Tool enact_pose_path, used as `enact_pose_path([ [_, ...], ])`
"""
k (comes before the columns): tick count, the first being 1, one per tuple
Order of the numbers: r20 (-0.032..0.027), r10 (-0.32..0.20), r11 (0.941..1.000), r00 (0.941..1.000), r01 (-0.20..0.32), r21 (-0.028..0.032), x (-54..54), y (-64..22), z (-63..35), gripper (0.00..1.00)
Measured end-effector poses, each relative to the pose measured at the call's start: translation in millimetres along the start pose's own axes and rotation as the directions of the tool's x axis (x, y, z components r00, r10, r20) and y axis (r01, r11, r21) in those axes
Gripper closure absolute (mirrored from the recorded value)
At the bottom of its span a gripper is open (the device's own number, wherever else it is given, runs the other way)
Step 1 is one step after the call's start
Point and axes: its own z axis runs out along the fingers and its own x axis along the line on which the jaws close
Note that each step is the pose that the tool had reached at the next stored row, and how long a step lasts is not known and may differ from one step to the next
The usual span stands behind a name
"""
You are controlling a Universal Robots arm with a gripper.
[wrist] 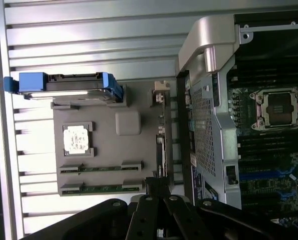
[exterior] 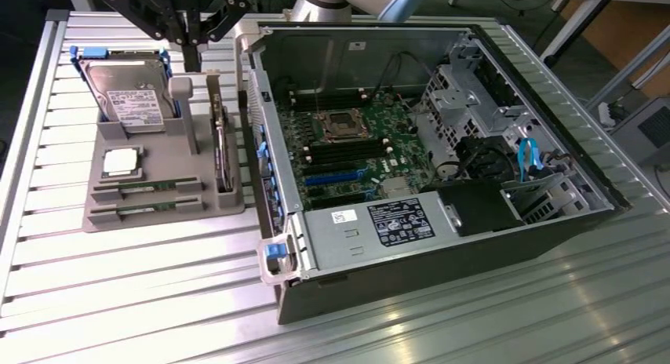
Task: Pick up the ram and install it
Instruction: 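Reach for the ram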
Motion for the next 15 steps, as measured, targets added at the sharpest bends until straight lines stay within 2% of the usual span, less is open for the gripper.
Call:
enact_pose_path([
  [15, -0.0001, 0.000, 1.0000, 1.0000, 0.000, 0.0000, 0.0, -2.3, 0.0, 0.90],
])
